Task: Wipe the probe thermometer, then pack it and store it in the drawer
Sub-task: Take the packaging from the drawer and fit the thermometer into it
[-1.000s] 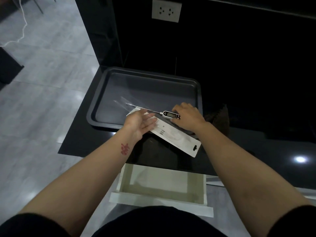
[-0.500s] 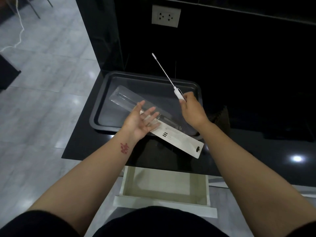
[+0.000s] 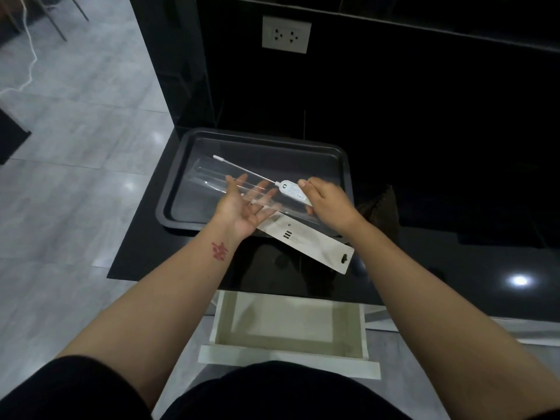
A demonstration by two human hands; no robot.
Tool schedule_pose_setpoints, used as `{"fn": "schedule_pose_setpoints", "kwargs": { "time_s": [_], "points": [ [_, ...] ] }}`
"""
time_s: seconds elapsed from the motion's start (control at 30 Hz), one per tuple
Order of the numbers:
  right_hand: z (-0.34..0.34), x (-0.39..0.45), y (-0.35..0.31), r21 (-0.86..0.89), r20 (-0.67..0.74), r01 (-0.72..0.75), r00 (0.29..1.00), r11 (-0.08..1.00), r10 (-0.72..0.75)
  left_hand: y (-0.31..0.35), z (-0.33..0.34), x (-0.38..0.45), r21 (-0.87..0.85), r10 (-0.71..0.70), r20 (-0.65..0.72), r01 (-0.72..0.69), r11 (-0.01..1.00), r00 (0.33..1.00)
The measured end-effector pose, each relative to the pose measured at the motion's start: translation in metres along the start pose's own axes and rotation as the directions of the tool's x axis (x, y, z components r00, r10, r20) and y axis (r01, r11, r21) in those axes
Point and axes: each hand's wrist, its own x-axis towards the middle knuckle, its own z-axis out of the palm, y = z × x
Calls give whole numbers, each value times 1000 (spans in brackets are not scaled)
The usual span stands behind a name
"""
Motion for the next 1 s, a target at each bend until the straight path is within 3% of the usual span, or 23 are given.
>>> {"fn": "schedule_pose_setpoints", "kwargs": {
  "time_s": [0.13, 0.23, 0.33, 0.53, 0.67, 0.8, 0.87, 0.93, 1.0],
  "points": [
    [0, -2, 2, -181, 25, 53, 998, 982, -49, -2, -1, 2, 38, 12, -3, -12, 999, 1000],
    [1, -2, -2, -385, 83, 136, 990, 913, -112, -2, 1, 1, 134, 23, 29, -27, 991, 999],
    [1, -3, -3, -481, 97, 177, 984, 859, -148, -3, 2, 0, 213, 41, 61, -53, 976, 997],
    [0, -8, -5, -764, 74, 221, 963, 606, -259, -3, 0, 5, 236, 68, 47, -77, 969, 997],
    [-1, -10, -8, -815, 58, 198, 963, 545, -262, -5, -2, 8, 232, 60, 48, -70, 970, 997],
    [-1, -13, -12, -747, -62, 167, 946, 644, -317, -2, -1, 6, 230, 60, 52, -71, 971, 997],
    [0, -11, -9, -618, -191, 119, 936, 777, -295, 2, -1, 4, 215, 60, 39, -67, 974, 997],
    [0, -5, 0, -354, -331, -4, 936, 935, -121, 9, -4, 2, 184, 51, 37, -57, 981, 998],
    [2, 3, 13, -124, -334, -164, 936, 979, 114, 17, -12, 0, 199, 37, 42, -45, 979, 998]
  ]
}}
